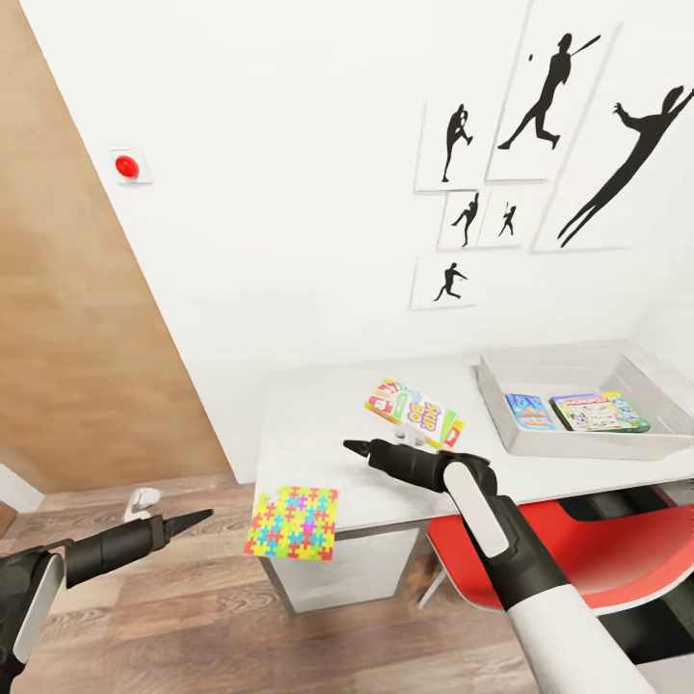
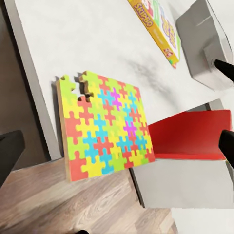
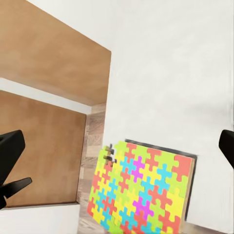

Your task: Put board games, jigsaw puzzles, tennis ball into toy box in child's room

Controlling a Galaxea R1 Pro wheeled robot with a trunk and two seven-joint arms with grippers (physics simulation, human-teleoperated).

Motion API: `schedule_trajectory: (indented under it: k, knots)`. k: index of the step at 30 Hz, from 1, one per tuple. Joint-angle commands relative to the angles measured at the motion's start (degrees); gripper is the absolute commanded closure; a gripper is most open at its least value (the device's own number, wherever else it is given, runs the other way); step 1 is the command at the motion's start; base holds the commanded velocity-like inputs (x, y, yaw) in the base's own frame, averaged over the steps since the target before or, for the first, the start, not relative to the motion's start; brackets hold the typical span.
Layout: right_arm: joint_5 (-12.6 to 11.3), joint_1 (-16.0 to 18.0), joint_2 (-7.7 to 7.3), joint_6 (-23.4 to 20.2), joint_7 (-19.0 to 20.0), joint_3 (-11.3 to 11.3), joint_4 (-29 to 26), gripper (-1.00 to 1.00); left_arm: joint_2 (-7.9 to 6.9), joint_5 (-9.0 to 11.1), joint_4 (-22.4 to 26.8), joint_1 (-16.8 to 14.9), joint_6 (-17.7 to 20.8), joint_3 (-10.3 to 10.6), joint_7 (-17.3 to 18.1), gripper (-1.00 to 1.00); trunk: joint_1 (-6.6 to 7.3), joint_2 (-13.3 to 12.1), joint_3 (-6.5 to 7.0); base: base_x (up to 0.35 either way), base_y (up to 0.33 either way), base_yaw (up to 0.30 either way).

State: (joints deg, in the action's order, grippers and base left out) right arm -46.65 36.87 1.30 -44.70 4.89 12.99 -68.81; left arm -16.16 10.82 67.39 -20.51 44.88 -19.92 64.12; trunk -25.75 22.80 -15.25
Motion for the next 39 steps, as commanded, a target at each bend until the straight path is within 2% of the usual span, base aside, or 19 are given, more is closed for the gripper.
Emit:
schedule_trajectory:
  k: [1, 8, 11, 15, 25, 39]
  knots:
    - [0.3, 0.0, 0.02, -0.3, 0.4, -0.1, 0.0, -1.00, 0.19, 0.2, 0.0, 0.0, 0.5, 0.0, -1.0, -1.00, -0.04, 0.1, -0.11, 0.011, -0.172, -0.001]
    - [0.2, 0.0, -0.04, -0.5, 1.4, -0.3, -0.2, -1.00, 2.12, 0.4, 0.1, -0.1, 0.8, 0.0, -6.4, -1.00, -0.04, 0.1, -0.10, 0.005, -0.079, 0.000]
    - [0.1, 0.0, -0.05, -0.6, 2.0, -0.3, -0.5, -1.00, 2.57, 0.3, 0.2, -0.1, 0.8, 0.0, -6.9, -1.00, -0.04, 0.1, -0.10, 0.002, -0.070, 0.000]
    - [0.1, 0.0, -0.30, -0.7, 4.9, -0.4, -1.8, -1.00, 3.20, 0.1, 0.2, -0.1, 0.9, 0.1, -7.6, -1.00, -0.04, 0.1, -0.10, 0.001, -0.202, 0.000]
    - [-0.2, 0.0, -2.63, -1.0, 9.3, -0.3, -4.1, -1.00, 3.41, 0.0, 0.1, -0.3, 2.1, 0.1, -7.9, -1.00, -0.04, 0.1, -0.10, 0.000, -0.121, 0.000]
    - [-0.3, 0.0, -3.17, -1.1, 10.1, -0.4, -4.5, -1.00, 3.09, 0.2, -0.7, -0.3, 7.2, 0.0, -7.7, -1.00, -0.04, 0.1, -0.10, 0.000, -0.010, 0.000]
